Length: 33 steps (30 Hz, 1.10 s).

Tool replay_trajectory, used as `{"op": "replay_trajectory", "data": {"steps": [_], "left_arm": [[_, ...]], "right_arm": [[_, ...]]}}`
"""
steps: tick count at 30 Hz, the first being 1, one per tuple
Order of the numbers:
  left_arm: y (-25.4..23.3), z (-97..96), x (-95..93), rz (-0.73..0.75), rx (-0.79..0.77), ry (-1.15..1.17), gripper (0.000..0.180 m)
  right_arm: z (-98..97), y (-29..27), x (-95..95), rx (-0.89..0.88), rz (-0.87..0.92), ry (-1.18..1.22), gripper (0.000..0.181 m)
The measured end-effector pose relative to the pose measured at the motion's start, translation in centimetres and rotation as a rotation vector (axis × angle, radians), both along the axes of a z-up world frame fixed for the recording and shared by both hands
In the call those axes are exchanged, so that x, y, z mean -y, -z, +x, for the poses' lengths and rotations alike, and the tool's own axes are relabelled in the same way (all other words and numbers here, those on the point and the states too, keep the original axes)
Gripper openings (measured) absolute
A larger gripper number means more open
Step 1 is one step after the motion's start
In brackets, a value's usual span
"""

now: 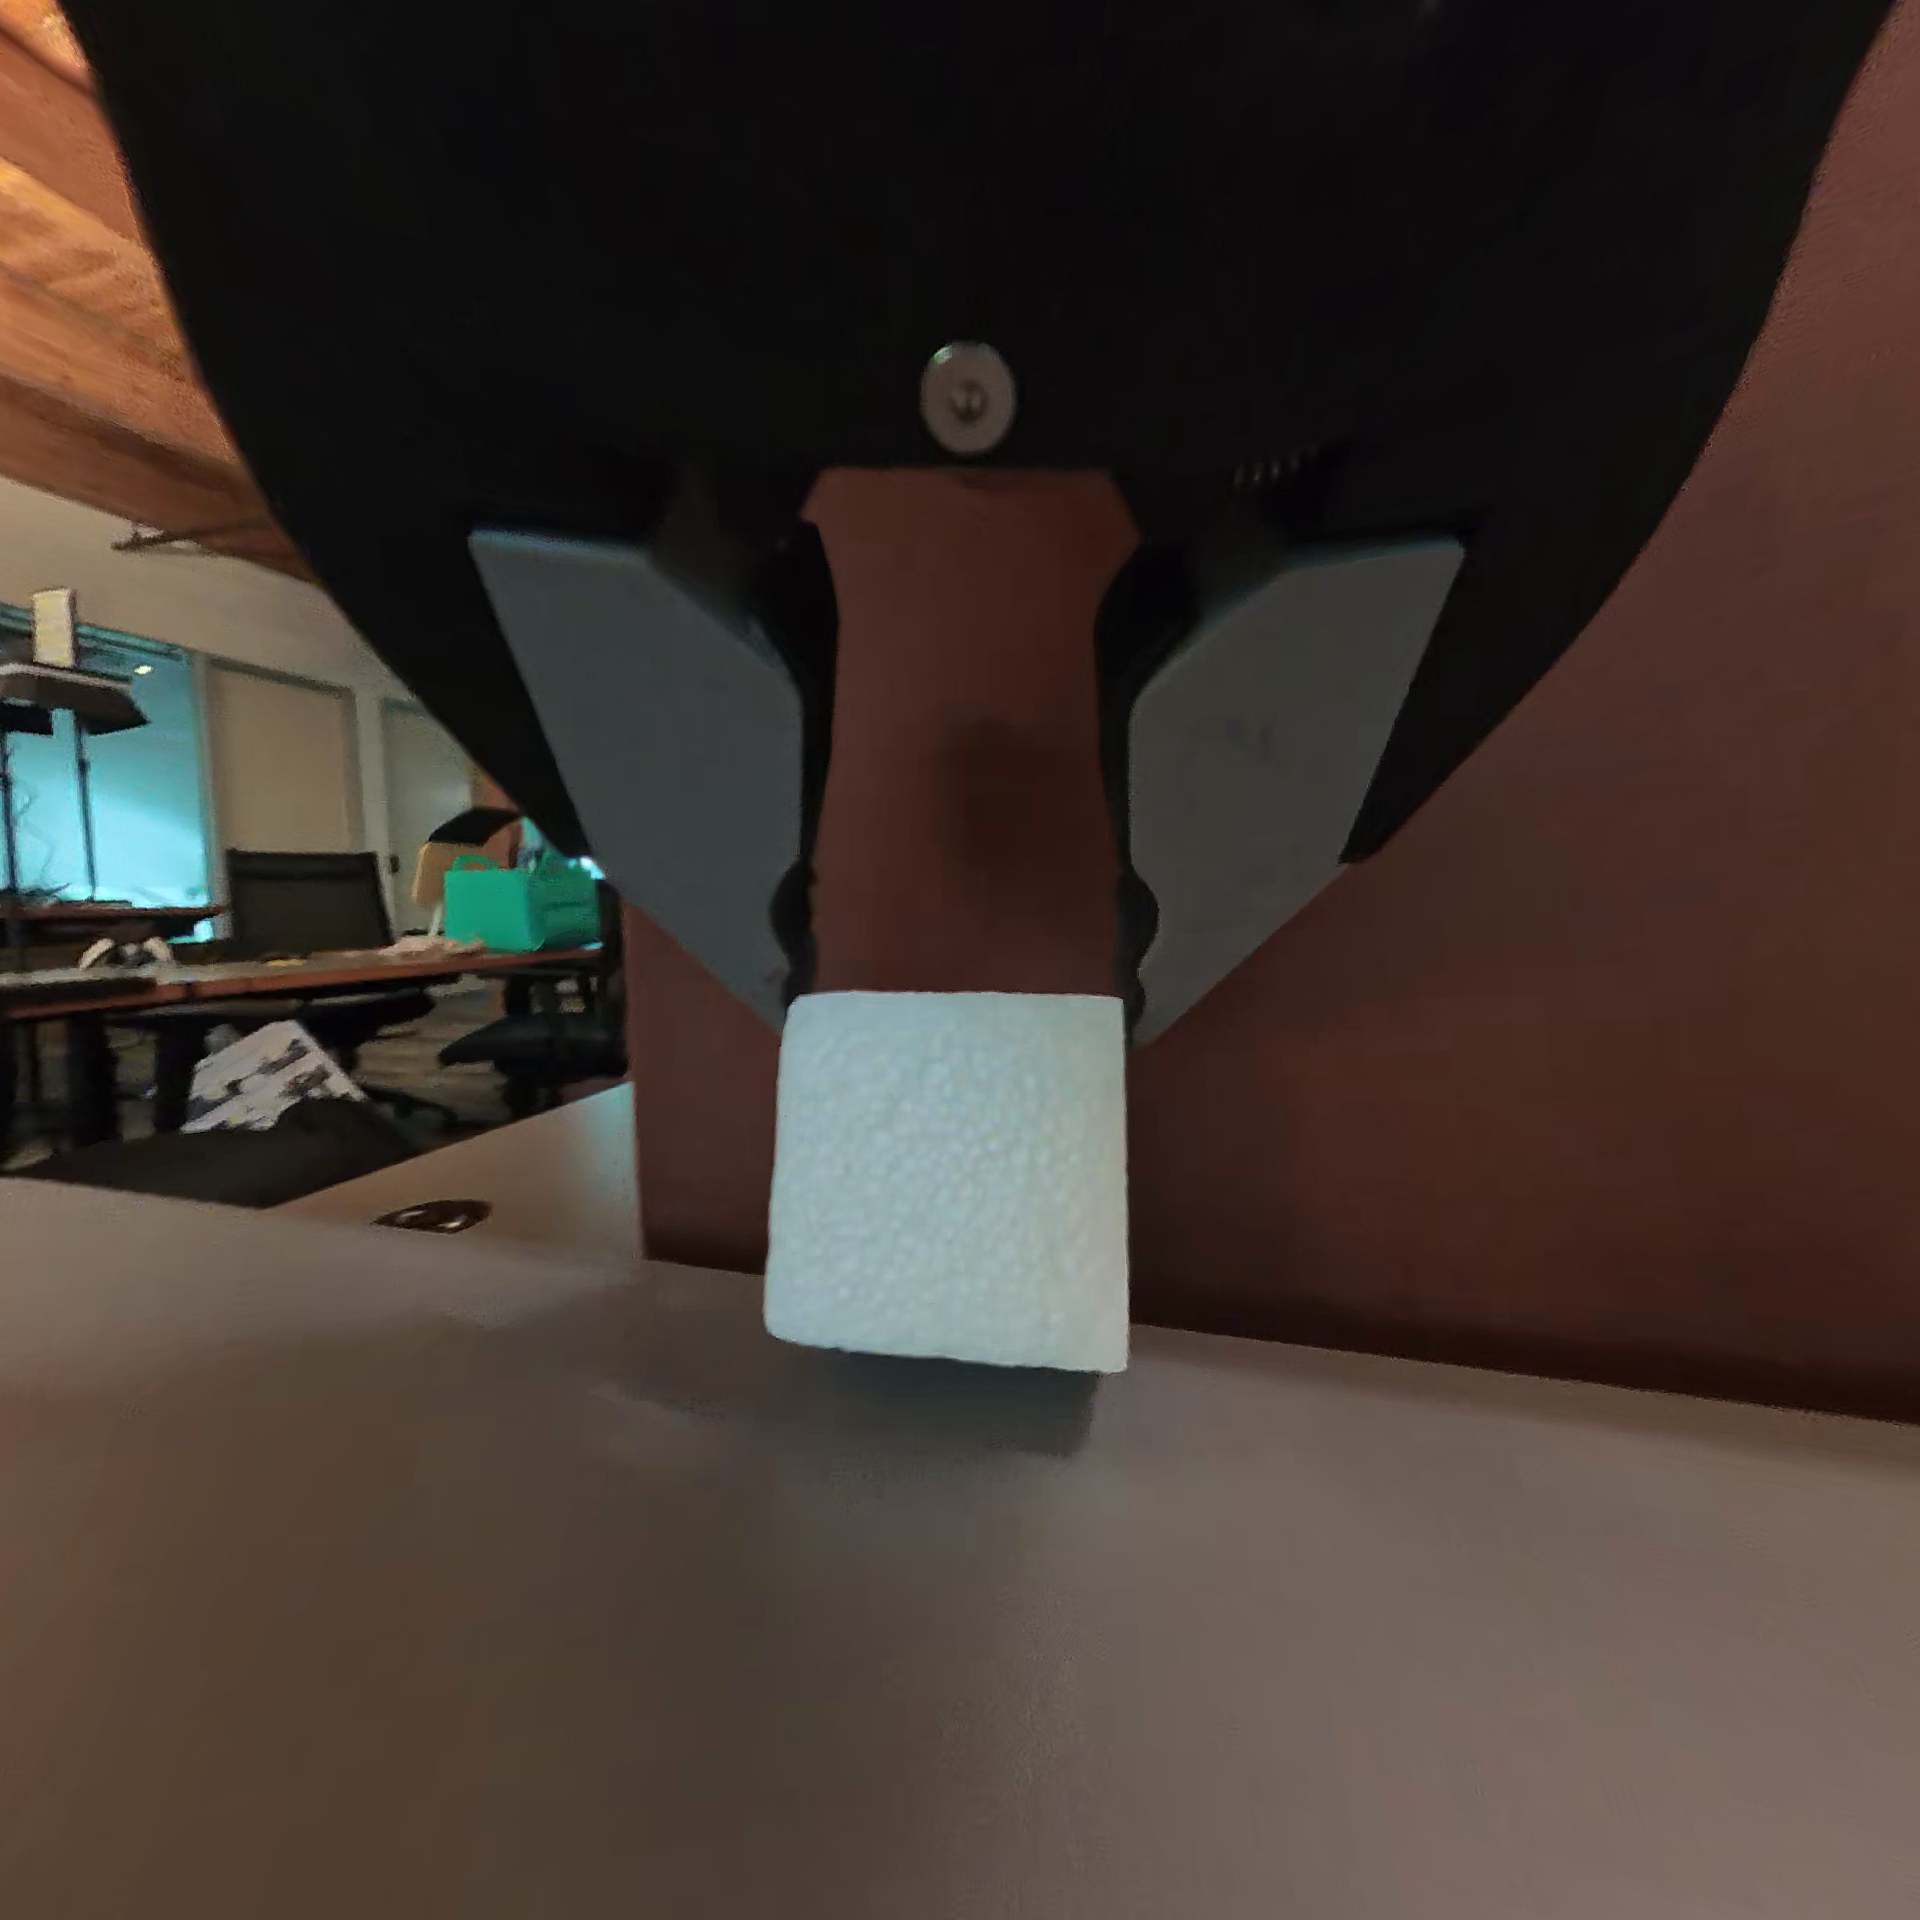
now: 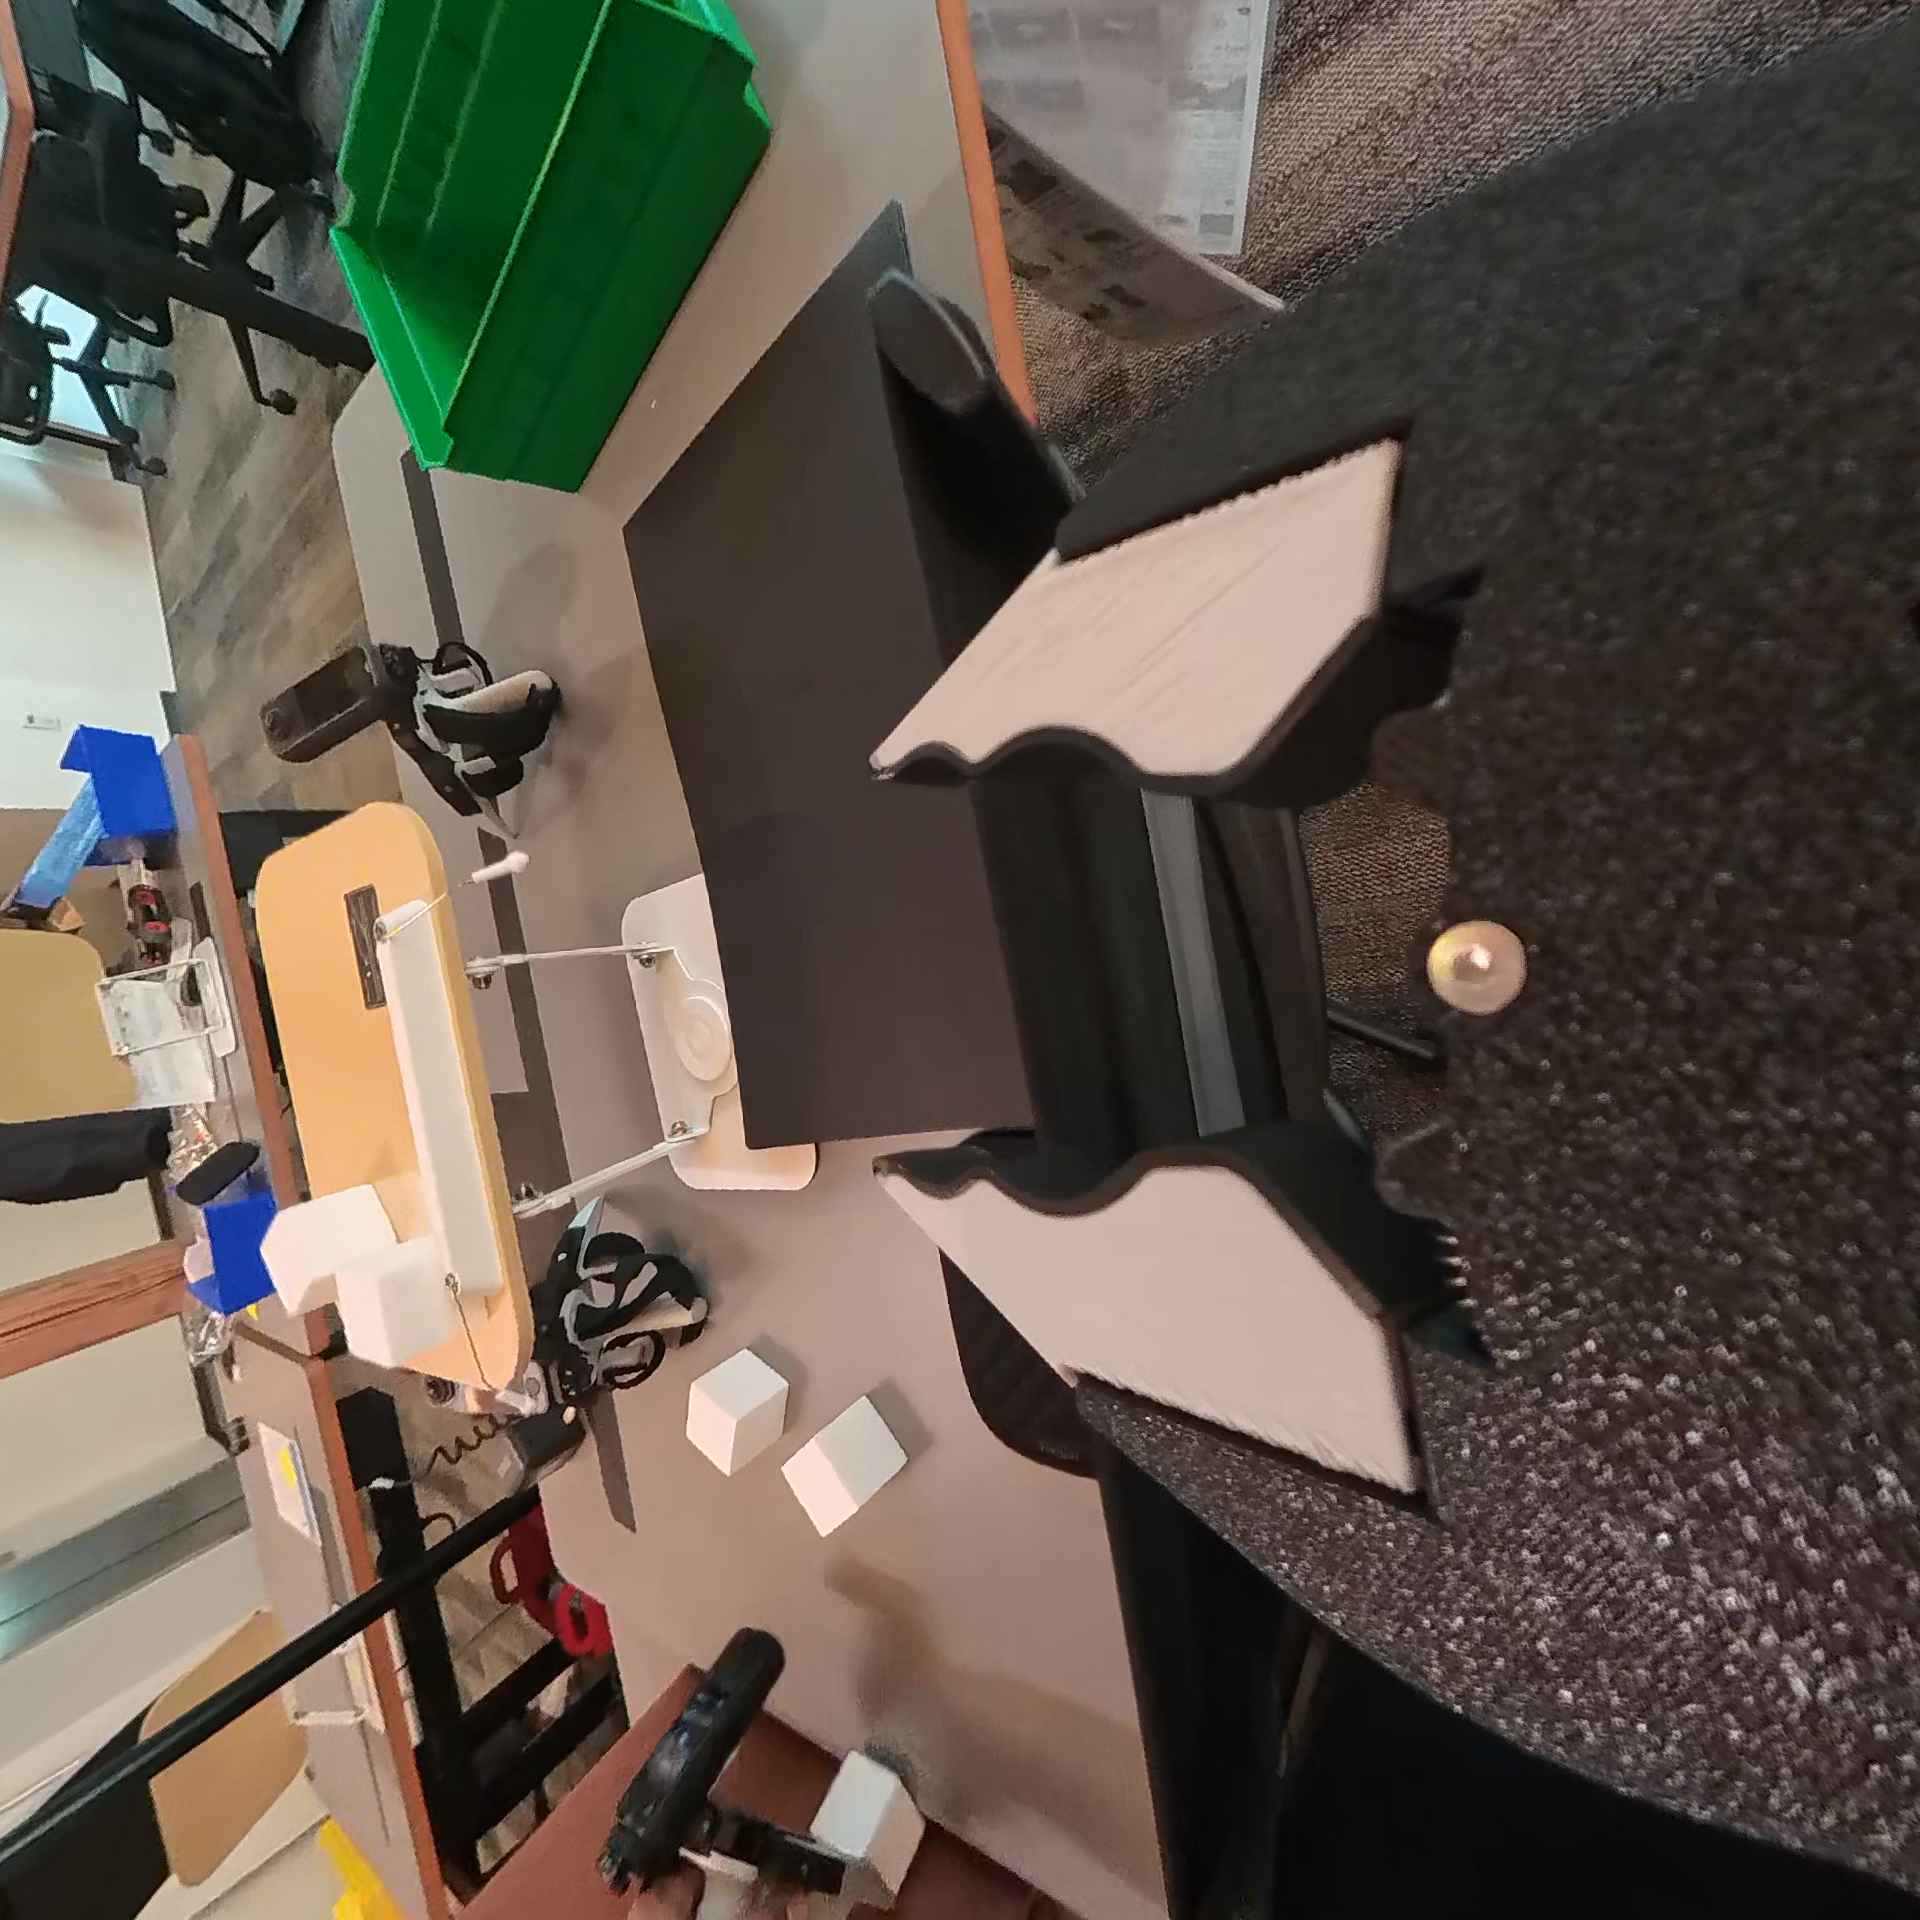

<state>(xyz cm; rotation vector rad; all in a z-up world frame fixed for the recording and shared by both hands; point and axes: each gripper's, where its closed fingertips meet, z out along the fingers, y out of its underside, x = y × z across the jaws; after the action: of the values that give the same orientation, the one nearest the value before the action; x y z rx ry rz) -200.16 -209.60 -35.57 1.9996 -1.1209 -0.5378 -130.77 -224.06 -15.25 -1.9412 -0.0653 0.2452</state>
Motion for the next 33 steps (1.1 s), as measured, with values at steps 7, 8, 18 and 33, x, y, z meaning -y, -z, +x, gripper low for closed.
{"op": "replay_trajectory", "data": {"steps": [7,8,18,33], "left_arm": [[-4.4,8.6,-1.5,0.243,0.22,-0.066,0.056],[-4.5,10.9,-1.5,0.289,0.299,-0.083,0.056],[3.1,23.2,5.4,0.563,0.714,-0.209,0.056],[4.5,26.8,4.5,0.729,0.944,-0.359,0.099]], "right_arm": [[2.5,0.2,-0.5,-0.03,0.011,-0.071,0.07],[2.7,0.4,-0.6,-0.035,0.011,-0.089,0.07],[2.7,1.6,-2.0,-0.06,-0.034,-0.255,0.071],[-9.7,-6.5,-14.3,0.075,-0.044,-0.551,0.074]]}}
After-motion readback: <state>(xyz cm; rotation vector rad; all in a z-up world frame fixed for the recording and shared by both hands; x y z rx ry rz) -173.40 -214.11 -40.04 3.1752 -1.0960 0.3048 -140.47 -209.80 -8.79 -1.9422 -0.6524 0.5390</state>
